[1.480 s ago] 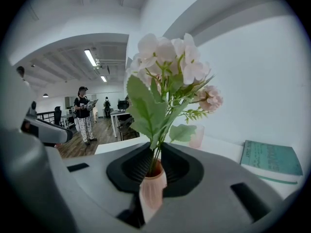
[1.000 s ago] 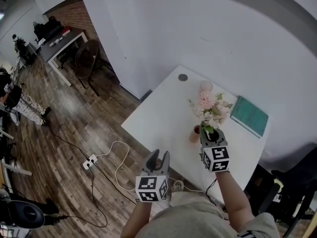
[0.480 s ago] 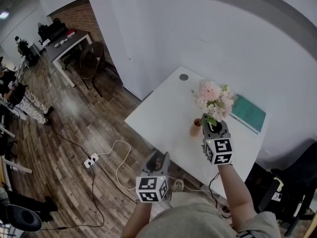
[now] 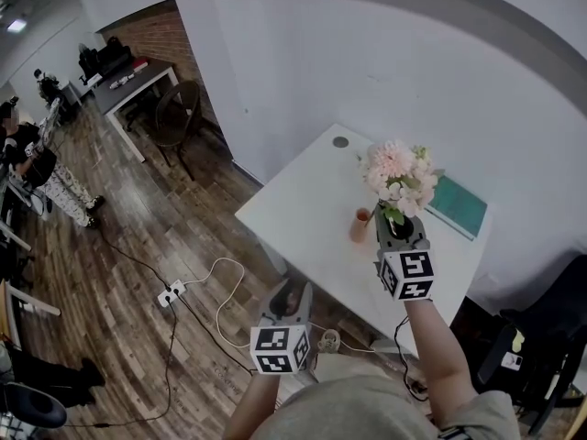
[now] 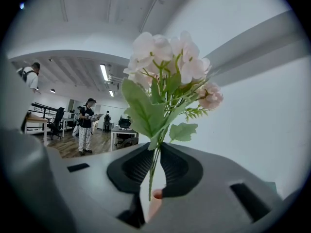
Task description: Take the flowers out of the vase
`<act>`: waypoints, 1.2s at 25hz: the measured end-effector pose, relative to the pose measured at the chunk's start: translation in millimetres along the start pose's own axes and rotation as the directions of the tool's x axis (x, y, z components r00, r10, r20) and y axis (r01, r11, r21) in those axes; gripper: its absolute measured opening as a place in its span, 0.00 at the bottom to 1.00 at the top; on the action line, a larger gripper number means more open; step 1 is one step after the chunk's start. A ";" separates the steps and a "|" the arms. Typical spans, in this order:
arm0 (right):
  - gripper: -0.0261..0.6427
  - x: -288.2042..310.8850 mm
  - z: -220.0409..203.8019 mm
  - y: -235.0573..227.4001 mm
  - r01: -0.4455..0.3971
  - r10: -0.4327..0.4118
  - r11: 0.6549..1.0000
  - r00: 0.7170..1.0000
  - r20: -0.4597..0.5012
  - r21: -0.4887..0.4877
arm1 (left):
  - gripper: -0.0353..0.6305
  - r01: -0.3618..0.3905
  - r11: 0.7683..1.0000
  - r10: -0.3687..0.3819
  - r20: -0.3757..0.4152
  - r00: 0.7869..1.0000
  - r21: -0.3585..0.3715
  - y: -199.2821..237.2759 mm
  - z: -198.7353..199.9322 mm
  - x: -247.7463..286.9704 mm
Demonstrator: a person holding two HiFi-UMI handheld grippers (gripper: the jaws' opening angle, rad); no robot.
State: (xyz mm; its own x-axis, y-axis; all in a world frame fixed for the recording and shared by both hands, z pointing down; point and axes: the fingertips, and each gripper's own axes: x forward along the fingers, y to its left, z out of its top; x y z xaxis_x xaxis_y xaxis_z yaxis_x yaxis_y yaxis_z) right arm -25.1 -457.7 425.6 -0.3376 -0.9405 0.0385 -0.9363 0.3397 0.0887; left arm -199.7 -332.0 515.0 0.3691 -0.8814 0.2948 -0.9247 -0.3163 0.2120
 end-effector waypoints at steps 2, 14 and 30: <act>0.11 -12.3 2.8 3.3 -0.004 0.004 1.000 1.000 0.009 0.003 | 0.23 -0.004 1.000 0.003 0.006 1.000 0.004 -4.0 -2.1 -8.9; 0.11 -98.0 6.2 27.0 -0.029 0.028 0.999 0.999 0.033 0.029 | 0.23 -0.022 1.000 0.021 0.030 0.999 0.015 -34.4 -24.0 -66.4; 0.11 -205.0 -15.7 62.1 -0.054 0.054 0.996 0.998 -0.009 0.066 | 0.23 -0.050 0.999 0.050 0.052 0.997 0.003 -70.8 -49.7 -144.0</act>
State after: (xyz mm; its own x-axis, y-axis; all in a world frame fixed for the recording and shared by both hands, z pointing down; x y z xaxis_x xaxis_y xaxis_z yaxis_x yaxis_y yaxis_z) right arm -12.5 -243.7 438.8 -0.3870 -0.9206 0.0521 -0.9212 0.3884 0.0209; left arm -182.7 -165.3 503.8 0.3174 -0.9130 0.2563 -0.9421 -0.2730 0.1945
